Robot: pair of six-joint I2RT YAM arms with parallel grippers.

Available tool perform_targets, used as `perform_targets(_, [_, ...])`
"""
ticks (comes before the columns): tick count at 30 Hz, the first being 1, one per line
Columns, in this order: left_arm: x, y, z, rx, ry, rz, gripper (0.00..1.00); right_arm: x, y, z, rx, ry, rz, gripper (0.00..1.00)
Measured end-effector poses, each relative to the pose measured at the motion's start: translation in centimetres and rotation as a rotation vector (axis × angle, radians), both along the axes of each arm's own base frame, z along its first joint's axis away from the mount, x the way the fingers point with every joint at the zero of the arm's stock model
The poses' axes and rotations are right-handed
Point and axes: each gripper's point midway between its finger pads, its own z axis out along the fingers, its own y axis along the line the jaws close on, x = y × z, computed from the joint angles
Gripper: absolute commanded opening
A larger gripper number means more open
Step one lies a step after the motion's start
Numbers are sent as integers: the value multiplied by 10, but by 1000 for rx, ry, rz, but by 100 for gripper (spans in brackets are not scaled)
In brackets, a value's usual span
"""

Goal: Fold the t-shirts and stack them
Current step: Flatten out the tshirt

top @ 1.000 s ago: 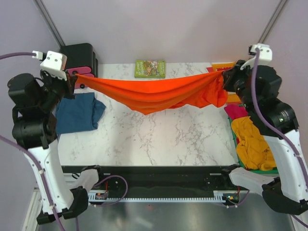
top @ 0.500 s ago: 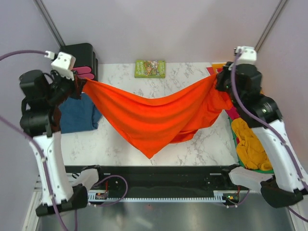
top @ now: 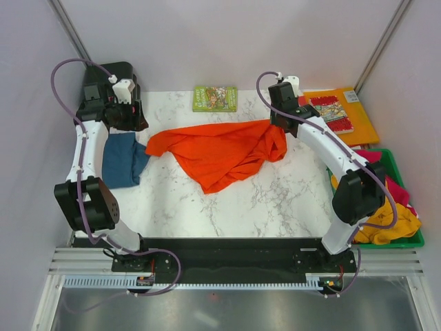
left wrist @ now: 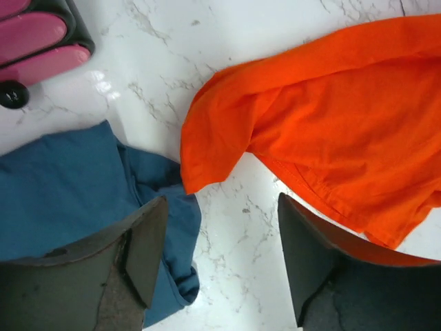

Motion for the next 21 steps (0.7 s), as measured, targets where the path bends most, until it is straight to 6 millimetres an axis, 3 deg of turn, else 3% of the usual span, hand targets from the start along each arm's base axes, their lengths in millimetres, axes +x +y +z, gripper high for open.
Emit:
perform_targets(2, [6,3,4,9,-22,14,82,5,-1,6,-5,-21,-7,63])
perform_targets(7, [7,-8,27,13,-104,-1,77,4,2,35,25,-98,0,64])
perform_targets(9, [-7,-33,29,23,-123,-54,75,-3,4,44,39,-123,10,63])
perform_targets(11, [-31,-80,23,34,-119,-169,72,-16,6,45,48,-132,25,63])
perform_targets(14, [-74,-154,-7,52,-70,-397,63,-35,10,31,52,-110,46,62])
perform_targets(15, [-87,-170,-22,59,-30,-453,62,-41,11,23,51,-93,52,61])
perform_targets(18, [-115,-188,-67,83,107,-532,58,-55,15,-5,43,-33,69,61])
perform_targets(21, [-133,-191,-96,108,202,-561,57,-66,18,-26,34,15,78,60])
